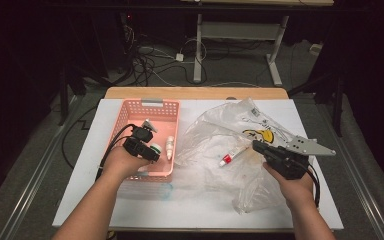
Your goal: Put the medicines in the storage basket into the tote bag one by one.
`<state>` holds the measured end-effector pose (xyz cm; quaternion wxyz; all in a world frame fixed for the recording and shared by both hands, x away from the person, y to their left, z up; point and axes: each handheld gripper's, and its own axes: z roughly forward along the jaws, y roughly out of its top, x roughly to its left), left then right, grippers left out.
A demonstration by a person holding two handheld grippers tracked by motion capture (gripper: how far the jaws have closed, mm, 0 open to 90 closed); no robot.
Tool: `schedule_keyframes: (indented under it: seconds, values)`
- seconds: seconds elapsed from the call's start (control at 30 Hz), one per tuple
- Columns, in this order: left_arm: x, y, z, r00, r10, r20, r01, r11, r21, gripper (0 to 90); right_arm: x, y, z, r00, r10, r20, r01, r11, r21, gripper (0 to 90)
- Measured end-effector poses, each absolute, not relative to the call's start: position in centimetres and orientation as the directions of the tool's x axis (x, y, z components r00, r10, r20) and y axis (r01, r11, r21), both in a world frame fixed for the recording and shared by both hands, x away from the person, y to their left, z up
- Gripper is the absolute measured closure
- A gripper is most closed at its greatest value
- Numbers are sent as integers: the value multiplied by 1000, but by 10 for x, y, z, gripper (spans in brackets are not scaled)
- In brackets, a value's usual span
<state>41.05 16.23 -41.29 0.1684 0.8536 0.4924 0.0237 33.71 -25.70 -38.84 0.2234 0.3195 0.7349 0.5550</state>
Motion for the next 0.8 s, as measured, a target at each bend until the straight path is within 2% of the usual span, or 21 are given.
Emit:
schedule_keyframes:
  seconds: [0.23, 0.8]
  values:
    - [394, 172, -414, 523, 841, -139, 813, -443, 378, 539, 336, -257, -388, -691, 722, 28, 223, 176, 959, 900]
    - [361, 185, -419, 554, 829, -82, 717, -425, 552, 539, 337, -256, -390, -694, 720, 22, 225, 188, 956, 900]
